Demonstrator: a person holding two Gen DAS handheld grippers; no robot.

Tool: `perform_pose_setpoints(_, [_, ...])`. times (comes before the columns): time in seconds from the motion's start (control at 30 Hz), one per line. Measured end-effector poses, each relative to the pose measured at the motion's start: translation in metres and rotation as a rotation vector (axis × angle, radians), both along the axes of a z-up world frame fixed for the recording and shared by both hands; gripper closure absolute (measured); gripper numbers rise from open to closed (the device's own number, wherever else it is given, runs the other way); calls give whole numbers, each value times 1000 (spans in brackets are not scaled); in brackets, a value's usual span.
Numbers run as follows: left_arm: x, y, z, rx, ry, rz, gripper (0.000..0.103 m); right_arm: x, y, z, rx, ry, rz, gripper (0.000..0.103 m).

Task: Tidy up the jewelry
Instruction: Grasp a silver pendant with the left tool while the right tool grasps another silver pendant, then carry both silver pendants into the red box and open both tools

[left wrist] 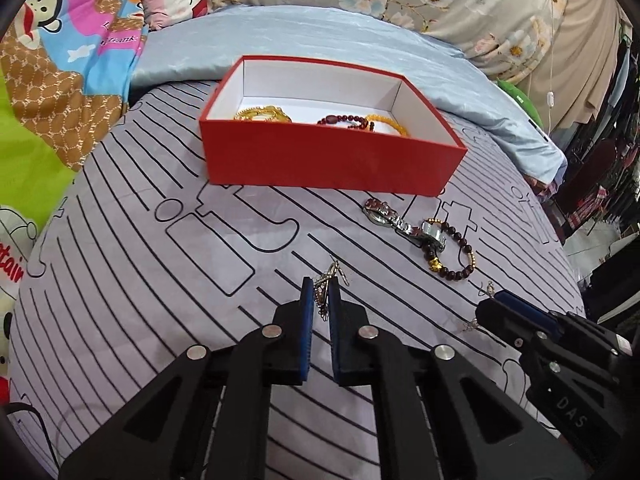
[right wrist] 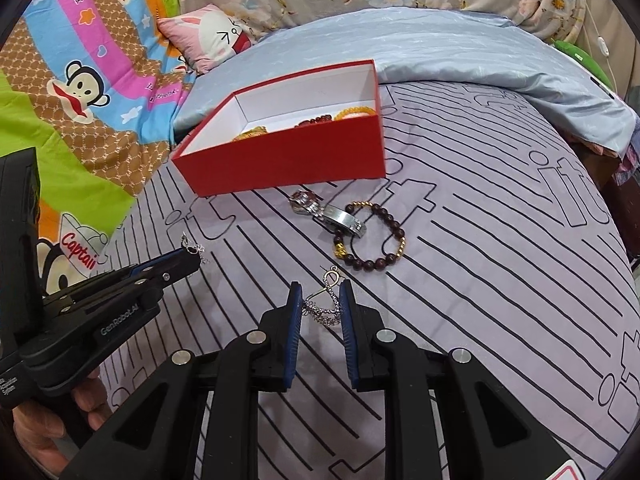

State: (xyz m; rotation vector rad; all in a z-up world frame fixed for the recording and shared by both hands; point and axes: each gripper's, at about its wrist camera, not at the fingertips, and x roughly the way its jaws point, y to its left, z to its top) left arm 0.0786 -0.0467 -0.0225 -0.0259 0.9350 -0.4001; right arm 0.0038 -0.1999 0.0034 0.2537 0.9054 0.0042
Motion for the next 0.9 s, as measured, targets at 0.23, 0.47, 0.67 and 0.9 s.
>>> perform_pose_setpoints(0.23, [-6,9,22,-28,-9,4,97,6,10,26,-6,-54,27,86])
perform_pose_setpoints(0.47, [1,12,46,-53,-36,2,97,21,14,54,-12,-118,47,86])
perform_pose_setpoints(0.67, [14,9,69,-77,-74,1,97,42,15,73,-23,-162,52,86])
perform_pose_setpoints(0.9, [37,-2,92,-88,-118,-6,97,67,10,87,-41,-199,44,86])
